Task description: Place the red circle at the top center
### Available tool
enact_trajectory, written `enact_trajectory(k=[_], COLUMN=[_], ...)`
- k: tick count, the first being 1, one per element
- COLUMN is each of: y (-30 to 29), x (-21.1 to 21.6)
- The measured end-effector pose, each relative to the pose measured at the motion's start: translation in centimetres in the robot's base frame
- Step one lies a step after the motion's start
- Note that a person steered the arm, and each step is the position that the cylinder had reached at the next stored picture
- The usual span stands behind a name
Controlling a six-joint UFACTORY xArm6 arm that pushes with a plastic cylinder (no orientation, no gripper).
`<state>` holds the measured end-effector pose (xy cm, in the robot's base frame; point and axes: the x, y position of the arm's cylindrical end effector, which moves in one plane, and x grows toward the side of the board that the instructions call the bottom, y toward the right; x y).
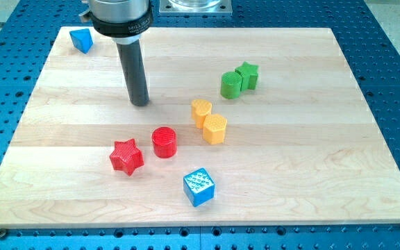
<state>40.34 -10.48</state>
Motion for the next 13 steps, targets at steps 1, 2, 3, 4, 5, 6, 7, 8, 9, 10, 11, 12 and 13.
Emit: enact_trajectory(k=[1, 2, 3, 4, 5, 6, 7, 8, 9, 10, 11, 12, 13], y=[0.0, 0.4, 1.2, 4.2, 8.6, 9.0, 9.7, 7.1, 4.0, 6.7, 5.1, 6.9, 9.6], x=[0.0, 0.0, 0.0, 1.5, 5.2, 10.4, 12.8, 13.3, 14.9, 8.7, 3.9, 8.5, 7.2])
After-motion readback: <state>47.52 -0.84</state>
